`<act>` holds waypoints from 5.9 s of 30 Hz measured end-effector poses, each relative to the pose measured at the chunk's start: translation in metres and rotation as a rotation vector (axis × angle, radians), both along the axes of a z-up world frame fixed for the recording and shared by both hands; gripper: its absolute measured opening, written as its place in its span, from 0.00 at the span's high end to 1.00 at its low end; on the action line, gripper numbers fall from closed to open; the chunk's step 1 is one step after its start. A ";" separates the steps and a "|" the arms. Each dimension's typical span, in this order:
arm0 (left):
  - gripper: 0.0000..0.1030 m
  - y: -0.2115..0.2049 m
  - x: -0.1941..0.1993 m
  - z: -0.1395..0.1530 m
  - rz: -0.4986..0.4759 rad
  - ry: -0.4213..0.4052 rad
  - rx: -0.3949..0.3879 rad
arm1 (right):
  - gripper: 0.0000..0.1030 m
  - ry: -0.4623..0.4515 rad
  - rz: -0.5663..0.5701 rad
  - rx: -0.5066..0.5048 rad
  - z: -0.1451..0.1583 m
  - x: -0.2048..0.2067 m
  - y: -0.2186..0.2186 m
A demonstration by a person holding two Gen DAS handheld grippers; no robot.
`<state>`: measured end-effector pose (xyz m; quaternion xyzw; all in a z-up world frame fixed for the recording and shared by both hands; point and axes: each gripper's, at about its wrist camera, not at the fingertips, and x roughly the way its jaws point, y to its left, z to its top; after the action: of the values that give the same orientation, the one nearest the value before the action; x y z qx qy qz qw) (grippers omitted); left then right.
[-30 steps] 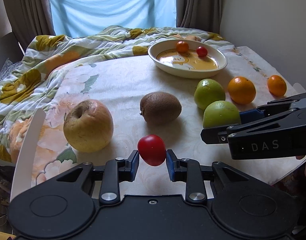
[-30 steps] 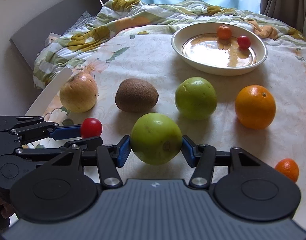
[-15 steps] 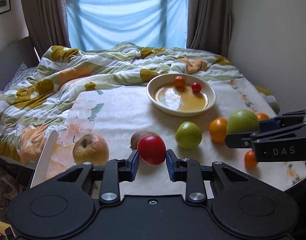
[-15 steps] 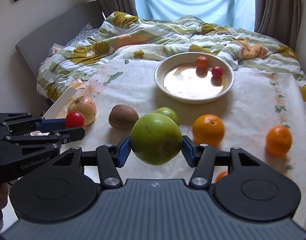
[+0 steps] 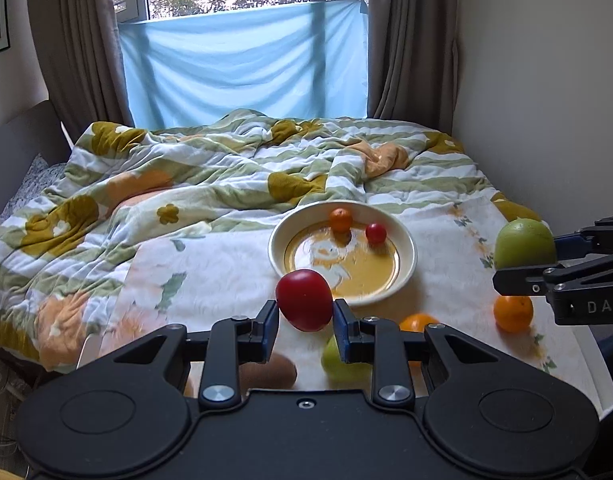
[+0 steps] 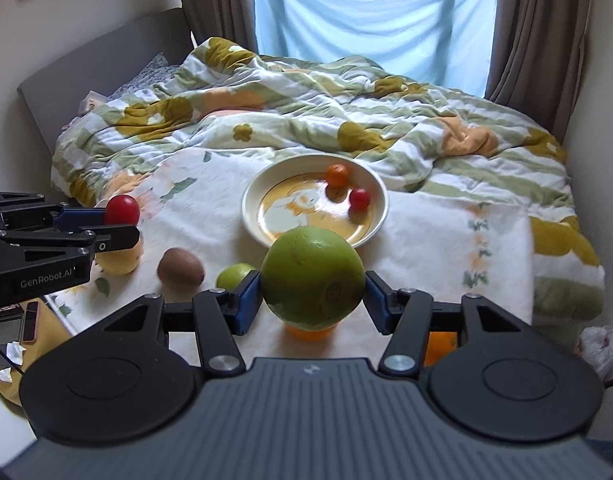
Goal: Organize fruits
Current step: 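Carry the green apple in the right tool to the bowl while the left tool drops the tomato in, then lower the green apple into the bowl and open the right tool, then withdraw both tools from the bowl toward the yellow apple and oranges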
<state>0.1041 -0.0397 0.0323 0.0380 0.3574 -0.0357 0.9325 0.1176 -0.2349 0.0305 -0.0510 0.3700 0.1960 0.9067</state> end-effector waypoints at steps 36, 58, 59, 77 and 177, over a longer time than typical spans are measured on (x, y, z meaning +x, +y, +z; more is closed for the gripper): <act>0.68 -0.018 0.248 -0.114 -0.191 0.189 0.093 | 0.32 0.126 -0.124 0.010 -0.067 0.204 0.002; 0.05 -0.004 0.183 -0.084 -0.198 0.159 0.053 | 0.32 0.150 -0.076 -0.014 -0.077 0.207 0.011; 0.05 -0.003 0.180 -0.084 -0.193 0.161 0.057 | 0.32 0.155 -0.066 -0.016 -0.080 0.207 0.014; 0.04 0.009 0.143 -0.097 -0.161 0.192 0.056 | 0.32 0.201 0.024 -0.046 -0.118 0.204 0.047; 0.25 0.144 0.026 -0.131 0.226 0.183 -0.049 | 0.00 0.001 -0.134 -0.063 -0.131 0.019 0.128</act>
<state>0.1304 0.1040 -0.0987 -0.0287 0.4420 0.0572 0.8947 0.1366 -0.1070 -0.1004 -0.0545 0.3792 0.1230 0.9155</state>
